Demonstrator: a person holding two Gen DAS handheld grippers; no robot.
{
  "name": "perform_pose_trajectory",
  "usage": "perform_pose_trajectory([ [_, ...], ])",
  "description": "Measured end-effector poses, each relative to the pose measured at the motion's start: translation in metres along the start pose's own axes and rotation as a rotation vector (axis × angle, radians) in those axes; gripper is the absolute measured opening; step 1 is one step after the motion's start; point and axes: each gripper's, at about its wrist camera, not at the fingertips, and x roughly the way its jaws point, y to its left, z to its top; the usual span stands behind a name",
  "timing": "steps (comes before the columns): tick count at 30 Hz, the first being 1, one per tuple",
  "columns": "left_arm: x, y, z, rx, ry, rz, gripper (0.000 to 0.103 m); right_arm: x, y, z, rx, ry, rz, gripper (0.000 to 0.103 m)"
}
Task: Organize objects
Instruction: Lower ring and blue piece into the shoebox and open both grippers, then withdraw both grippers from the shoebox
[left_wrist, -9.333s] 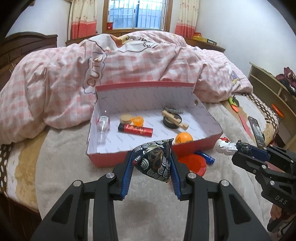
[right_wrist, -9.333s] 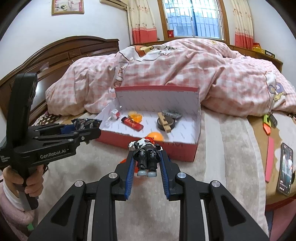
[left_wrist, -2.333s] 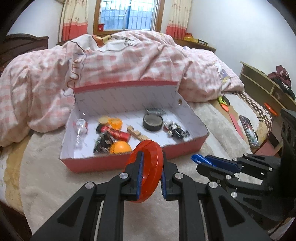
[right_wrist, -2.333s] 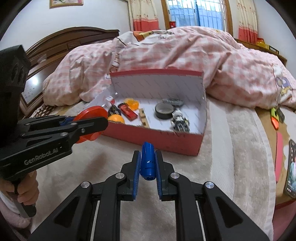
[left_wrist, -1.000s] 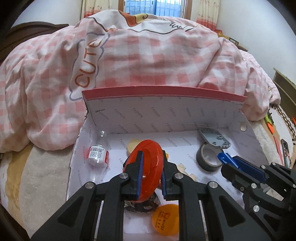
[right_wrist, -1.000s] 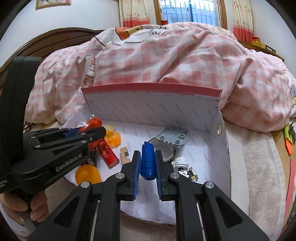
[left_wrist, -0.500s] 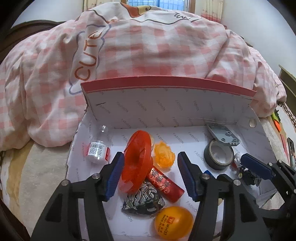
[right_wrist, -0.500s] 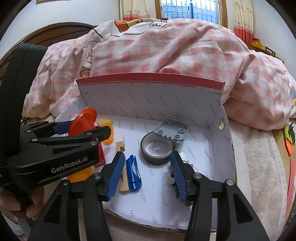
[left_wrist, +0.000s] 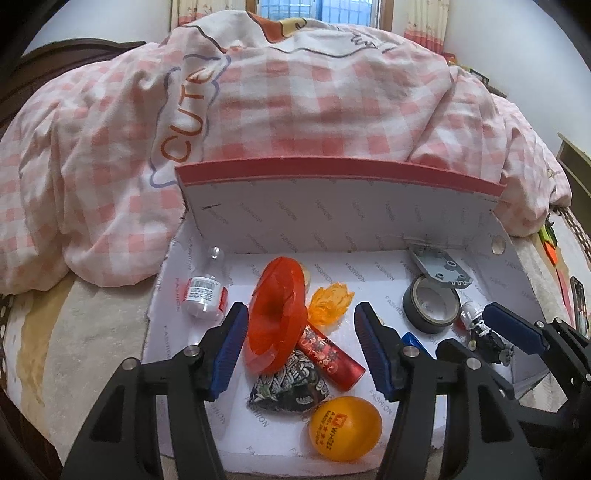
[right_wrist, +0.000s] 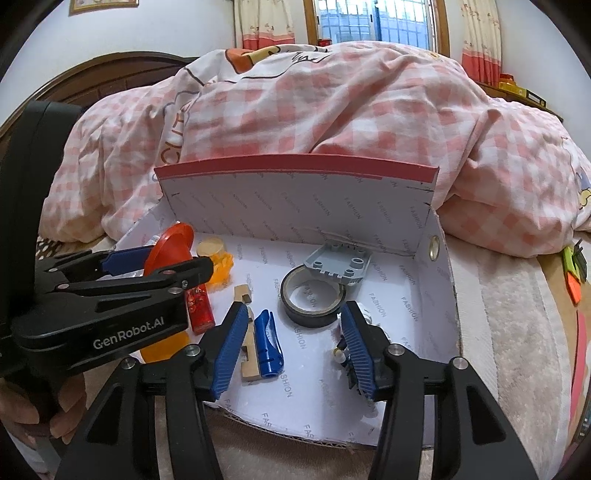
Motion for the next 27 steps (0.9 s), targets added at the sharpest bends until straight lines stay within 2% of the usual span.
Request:
perform_pose_trajectory([
  [9,-0.023,0.003,-0.007,-0.021,-0.054,0.035,0.06,-0.013,0.002,0.002,0.015,-0.029,0.007,0.054],
  [12,-0.023,0.01,0.0,-0.023,-0.043,0.038,0.06,-0.018,0.002,0.002,0.033,-0.024,0.015,0.054],
  [16,-0.034,0.008,-0.006,-0.013,-0.016,0.064,0.06,-0.028,0.002,0.003,0.066,-0.014,0.049,0.054],
  [27,-0.069,0.016,-0.03,-0.039,0.022,0.037,0.06,-0.059,0.014,-0.013,0.094,0.02,0.057,0.054],
])
